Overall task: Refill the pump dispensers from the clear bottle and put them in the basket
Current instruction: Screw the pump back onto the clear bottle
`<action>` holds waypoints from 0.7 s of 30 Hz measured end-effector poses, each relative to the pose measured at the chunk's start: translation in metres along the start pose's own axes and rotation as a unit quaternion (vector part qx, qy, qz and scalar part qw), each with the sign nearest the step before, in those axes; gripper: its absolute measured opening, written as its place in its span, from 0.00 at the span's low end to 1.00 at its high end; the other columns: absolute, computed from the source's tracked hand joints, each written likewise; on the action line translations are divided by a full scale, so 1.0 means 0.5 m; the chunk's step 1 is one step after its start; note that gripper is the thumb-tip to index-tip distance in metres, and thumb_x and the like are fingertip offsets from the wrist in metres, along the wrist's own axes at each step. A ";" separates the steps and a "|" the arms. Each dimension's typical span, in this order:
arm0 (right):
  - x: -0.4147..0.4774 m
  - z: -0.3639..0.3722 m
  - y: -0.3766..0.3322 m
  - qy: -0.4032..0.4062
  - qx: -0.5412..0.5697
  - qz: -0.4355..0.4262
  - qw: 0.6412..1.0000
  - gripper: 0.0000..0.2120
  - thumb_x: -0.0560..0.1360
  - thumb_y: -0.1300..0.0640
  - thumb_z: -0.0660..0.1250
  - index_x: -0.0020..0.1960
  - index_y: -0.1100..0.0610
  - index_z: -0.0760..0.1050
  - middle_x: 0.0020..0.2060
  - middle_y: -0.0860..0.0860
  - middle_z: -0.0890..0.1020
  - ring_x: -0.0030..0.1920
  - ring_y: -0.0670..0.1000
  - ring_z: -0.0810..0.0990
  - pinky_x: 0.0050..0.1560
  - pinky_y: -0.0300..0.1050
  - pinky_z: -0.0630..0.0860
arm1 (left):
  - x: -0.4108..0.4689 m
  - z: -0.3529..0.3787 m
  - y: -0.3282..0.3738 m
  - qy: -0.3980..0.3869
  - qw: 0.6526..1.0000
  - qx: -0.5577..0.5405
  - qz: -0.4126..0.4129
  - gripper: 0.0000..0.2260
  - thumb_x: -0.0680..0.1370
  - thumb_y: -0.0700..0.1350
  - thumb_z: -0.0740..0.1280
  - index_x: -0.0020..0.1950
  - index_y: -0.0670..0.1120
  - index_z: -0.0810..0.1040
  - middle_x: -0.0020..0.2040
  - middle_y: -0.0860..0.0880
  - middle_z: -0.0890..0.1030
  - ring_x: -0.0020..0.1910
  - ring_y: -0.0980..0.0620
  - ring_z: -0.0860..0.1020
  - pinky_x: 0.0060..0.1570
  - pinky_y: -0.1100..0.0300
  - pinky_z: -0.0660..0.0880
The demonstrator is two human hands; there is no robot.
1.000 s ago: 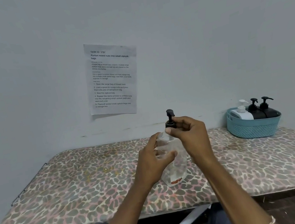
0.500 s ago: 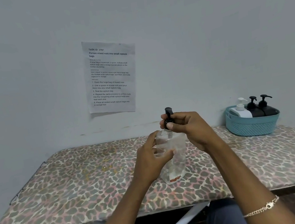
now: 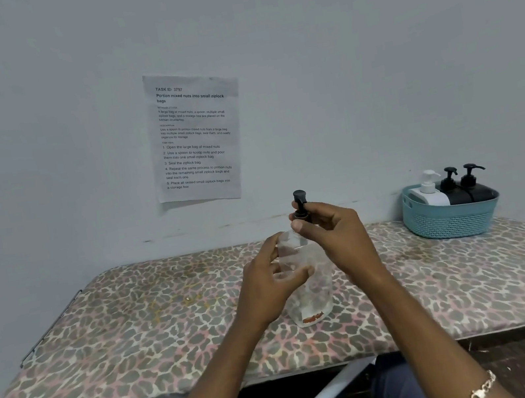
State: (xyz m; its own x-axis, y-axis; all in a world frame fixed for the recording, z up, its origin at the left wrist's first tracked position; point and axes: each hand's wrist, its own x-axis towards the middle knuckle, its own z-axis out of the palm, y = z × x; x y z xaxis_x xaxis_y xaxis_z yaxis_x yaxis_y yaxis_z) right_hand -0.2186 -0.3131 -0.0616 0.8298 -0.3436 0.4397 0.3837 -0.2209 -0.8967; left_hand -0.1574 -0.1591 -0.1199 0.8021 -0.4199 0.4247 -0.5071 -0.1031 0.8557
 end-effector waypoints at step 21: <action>0.133 -0.235 0.025 -0.066 -0.349 0.049 0.933 0.25 0.69 0.47 0.81 0.62 0.46 0.76 0.49 0.41 0.83 0.46 0.40 0.83 0.43 0.38 0.76 | 0.223 0.124 -0.005 -0.082 0.996 -0.033 -0.007 0.27 0.76 0.50 0.79 0.73 0.54 0.76 0.64 0.53 0.83 0.61 0.54 0.84 0.62 0.49 0.82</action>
State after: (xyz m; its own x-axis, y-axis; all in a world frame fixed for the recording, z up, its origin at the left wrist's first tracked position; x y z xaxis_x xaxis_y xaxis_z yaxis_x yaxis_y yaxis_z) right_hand -0.2064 -0.4461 -0.0372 0.9077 -0.2877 0.3053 -0.0165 -0.7516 -0.6594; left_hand -0.0864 -0.2614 -0.0929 0.7438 -0.5609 0.3635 -0.4700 -0.0522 0.8811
